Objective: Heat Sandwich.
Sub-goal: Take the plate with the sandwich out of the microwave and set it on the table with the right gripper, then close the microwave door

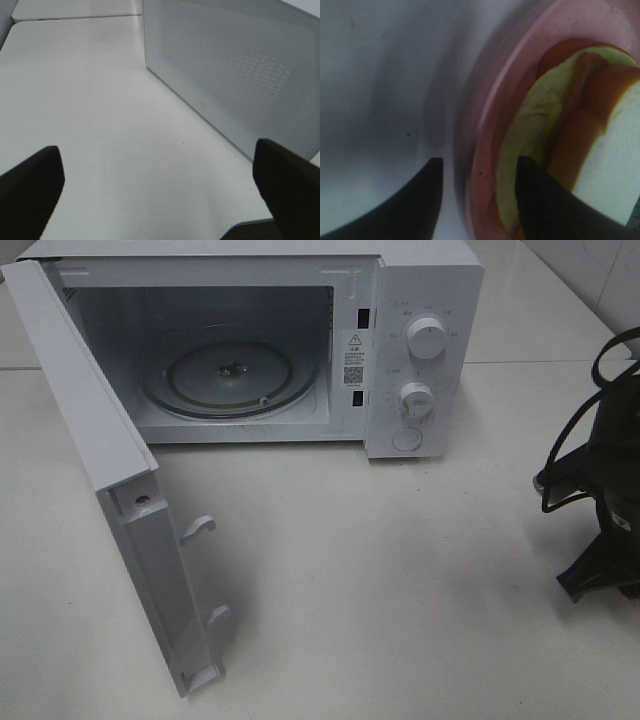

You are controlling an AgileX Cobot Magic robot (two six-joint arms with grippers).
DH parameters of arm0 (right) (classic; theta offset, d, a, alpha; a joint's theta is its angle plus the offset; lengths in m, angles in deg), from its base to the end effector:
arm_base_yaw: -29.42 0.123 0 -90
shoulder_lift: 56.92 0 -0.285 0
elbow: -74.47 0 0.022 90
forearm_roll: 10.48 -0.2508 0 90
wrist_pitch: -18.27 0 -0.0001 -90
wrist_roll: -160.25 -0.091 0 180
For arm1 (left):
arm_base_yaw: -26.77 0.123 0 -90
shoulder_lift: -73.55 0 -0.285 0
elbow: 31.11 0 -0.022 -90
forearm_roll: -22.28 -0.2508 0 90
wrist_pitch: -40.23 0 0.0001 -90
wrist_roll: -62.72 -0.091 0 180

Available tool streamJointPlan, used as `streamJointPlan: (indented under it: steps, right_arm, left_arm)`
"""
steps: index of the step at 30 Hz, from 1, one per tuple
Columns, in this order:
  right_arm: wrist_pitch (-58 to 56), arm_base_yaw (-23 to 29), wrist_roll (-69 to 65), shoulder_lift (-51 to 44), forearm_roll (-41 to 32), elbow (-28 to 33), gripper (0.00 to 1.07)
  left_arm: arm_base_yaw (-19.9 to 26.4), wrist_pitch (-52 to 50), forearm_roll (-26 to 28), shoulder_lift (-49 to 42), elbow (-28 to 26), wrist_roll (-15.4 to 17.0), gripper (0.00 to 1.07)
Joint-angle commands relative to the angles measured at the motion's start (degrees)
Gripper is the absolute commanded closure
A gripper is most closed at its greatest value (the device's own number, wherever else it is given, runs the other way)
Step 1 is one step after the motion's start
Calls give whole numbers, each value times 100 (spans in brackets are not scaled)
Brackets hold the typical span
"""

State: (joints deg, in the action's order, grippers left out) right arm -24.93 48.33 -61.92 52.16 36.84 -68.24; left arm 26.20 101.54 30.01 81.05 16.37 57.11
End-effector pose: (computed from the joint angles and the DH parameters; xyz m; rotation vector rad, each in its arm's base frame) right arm 0.2531 0.0383 0.1171 -0.3751 2.8965 -0.7672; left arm -0.0088 -0.0107 0.2823 0.1180 2.0205 -0.1053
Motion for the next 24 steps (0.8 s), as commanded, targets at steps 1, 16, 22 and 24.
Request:
streamJointPlan:
  steps: [1, 16, 22, 24]
  right_arm:
    - [-6, -29, 682, -435, -435, 11, 42]
    - [-6, -17, 2269, -2447, -2320, 11, 28]
    - [-149, -17, 3426, -3409, -3598, 11, 30]
    - [-183, -17, 3512, -3552, -3690, 11, 31]
  left_arm:
    - [29, 17, 46, -92, 0, 11, 9]
    - [29, 17, 46, -92, 0, 11, 9]
    - [29, 17, 46, -92, 0, 11, 9]
    - [29, 17, 46, -92, 0, 11, 9]
